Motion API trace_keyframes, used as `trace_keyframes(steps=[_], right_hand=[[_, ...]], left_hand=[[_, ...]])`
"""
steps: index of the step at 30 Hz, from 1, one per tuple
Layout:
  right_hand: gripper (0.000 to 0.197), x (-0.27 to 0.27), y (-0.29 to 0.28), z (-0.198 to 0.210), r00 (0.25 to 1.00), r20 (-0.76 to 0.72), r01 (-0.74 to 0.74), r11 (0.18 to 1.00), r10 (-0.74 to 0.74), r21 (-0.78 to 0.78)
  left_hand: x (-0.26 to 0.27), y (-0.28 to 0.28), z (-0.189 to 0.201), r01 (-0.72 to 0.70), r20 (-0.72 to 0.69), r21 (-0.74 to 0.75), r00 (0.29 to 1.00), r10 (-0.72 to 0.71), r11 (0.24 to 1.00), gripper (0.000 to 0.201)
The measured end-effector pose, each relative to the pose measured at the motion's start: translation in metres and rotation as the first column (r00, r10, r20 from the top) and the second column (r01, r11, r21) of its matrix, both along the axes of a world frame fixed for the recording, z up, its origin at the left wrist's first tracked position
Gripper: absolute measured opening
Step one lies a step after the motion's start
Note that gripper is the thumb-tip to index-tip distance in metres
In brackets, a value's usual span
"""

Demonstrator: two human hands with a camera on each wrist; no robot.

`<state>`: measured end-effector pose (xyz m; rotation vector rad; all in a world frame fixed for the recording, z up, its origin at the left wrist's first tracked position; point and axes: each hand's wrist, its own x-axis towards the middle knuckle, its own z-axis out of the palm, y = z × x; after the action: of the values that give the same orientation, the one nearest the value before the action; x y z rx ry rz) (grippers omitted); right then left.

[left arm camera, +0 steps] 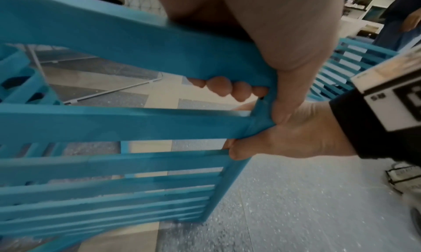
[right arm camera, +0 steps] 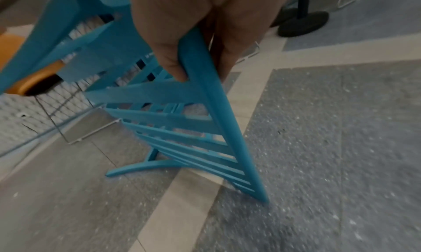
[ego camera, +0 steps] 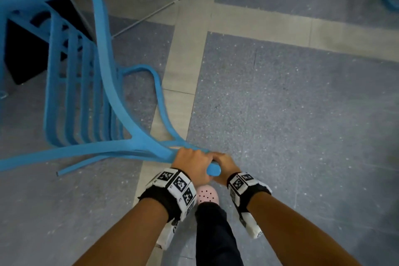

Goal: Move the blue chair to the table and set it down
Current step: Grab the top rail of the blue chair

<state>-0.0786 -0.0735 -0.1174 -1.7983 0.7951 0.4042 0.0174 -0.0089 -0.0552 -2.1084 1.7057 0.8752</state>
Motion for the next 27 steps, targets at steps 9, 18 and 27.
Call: trace_keyframes(steps=[9, 18, 27], right_hand=[[0.022, 0.049, 0.062, 0.200, 0.892, 0.128, -0.362, 0.855, 0.433, -0.373], [0.023, 0.135, 0.221, 0.363, 0.771, -0.051, -0.464, 0.504, 0.635, -0.728], [0.039, 0.187, 0.321, 0.334, 0.919, 0.105, -0.296, 0.842, 0.380, -0.451]], left_hand=[[0.057, 0.095, 0.186, -0.135, -0.083, -0.189, 0.989, 0.121, 0.973, 0.033], [0.147, 0.286, 0.322, -0.352, -0.250, -0.446, 0.932, 0.263, 0.823, 0.043], [0.245, 0.496, 0.371, -0.621, -0.338, -0.512, 0.781, 0.526, 0.594, 0.071]])
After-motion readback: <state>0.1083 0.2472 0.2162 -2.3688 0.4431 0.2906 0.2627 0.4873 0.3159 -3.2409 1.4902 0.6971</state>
